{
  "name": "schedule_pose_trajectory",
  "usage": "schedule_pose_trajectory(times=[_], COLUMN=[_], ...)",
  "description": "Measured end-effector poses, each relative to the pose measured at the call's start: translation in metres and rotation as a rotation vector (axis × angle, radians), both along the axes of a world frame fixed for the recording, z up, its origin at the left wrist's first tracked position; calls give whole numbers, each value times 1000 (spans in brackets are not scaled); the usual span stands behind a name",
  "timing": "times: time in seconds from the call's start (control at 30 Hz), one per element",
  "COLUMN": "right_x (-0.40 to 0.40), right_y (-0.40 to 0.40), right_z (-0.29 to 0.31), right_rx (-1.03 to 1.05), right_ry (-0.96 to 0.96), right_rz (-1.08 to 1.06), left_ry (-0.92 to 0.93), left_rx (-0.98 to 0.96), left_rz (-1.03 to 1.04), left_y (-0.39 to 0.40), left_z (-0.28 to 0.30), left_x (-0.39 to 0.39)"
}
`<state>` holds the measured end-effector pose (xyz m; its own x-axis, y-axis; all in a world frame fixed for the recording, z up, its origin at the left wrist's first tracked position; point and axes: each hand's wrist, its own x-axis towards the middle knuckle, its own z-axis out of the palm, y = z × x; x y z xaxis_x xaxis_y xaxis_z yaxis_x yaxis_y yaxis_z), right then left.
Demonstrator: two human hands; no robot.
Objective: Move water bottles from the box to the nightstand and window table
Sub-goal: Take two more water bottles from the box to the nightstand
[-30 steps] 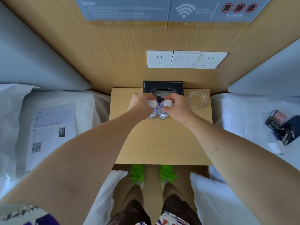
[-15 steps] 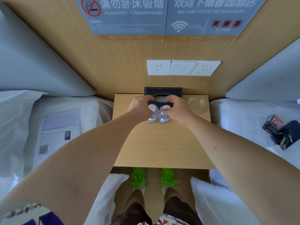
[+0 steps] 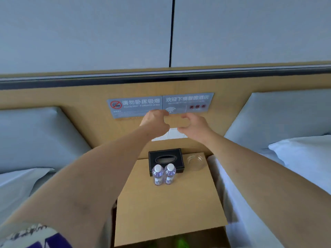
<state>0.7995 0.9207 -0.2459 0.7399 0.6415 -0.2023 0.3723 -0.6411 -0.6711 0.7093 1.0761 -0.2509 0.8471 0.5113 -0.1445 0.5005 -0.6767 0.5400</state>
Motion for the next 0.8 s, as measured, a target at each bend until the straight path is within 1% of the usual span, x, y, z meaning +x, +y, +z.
schedule_pose_trajectory(times=[0.1,0.2,0.37,0.6,0.7,0.8], right_x=[-7,-16,-35,-92,-130,-182], right_y=[-26,-62,-141,-279,-342,-408], right_z=[40,66,98,122,129,134], right_rx=[-12,-46,-191,-269,-317,-340], right_ry=[-103,-180,-255,-320,-313,-309], right_rz=[-73,-160,-355,-680,-812,-960], left_ry=[-89,-159,-213,-242,-243,-282], left_rx=[57,127,180,223,180,162], left_rz=[-154,-313,-573,-934,-1062,-1200], left_y=[-13,-38,-103,-246,-321,-403], left_z=[36,66,101,131,139,145], left_x=[18,34,55,55,37,6])
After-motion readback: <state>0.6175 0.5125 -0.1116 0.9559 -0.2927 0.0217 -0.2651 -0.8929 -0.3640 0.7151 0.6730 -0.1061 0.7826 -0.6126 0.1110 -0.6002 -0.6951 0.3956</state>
